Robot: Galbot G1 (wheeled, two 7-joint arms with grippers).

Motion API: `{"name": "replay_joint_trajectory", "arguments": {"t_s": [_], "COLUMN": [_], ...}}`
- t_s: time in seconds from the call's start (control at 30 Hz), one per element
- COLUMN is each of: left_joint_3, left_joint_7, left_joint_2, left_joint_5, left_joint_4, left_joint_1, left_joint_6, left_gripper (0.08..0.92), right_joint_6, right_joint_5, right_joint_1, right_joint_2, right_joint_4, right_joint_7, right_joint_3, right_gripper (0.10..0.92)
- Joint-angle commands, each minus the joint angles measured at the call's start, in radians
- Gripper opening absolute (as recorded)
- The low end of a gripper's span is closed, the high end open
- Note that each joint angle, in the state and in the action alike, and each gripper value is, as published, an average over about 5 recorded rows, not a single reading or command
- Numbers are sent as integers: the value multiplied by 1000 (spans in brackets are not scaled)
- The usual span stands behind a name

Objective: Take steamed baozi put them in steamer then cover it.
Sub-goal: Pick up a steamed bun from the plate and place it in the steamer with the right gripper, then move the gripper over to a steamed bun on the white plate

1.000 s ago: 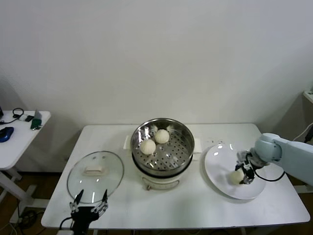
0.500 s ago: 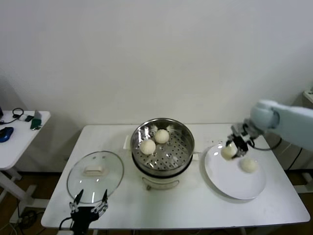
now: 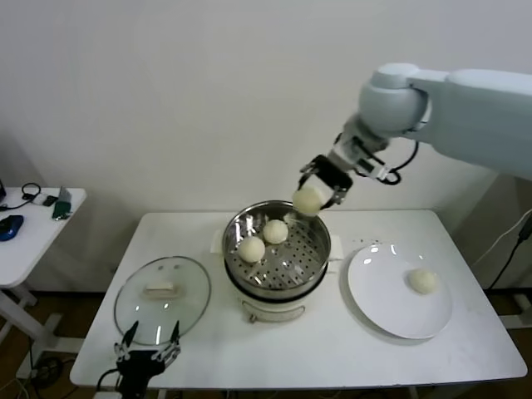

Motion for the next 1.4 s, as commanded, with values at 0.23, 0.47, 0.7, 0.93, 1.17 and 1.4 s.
{"name": "replay_joint_trajectory", "arguments": {"t_s": [0.23,0.47,0.7,0.93,1.17,1.4], "left_joint_3": [-3,-3,6,10,11,12], "left_joint_7": [-3,-4,-4,-4,-4,-3], "left_joint_2": [-6,-12,-19,-22,-24,-21], "left_joint_5": [-3,-1,5,9,11,6], "left_joint_4": [6,17,24,27,25,35], "left_joint_1": [0,-3,-7,-7,-6,-12], "left_joint_6": [-5,-7,-8,-12,-13,-13], "left_gripper": [823,823,823,823,823,823], "right_joint_6": [62,38,24,23,91,58], "right_joint_5": [-378,-477,-519,-509,-211,153], "right_joint_1": [-272,-396,-462,-471,-201,97], "right_joint_2": [150,119,124,127,64,-30], "right_joint_4": [97,40,-14,-30,-81,-333], "right_joint_7": [93,127,146,175,39,-157], "right_joint_3": [-31,-27,-6,24,-13,-200], "right_gripper": [635,622,611,611,770,822]}}
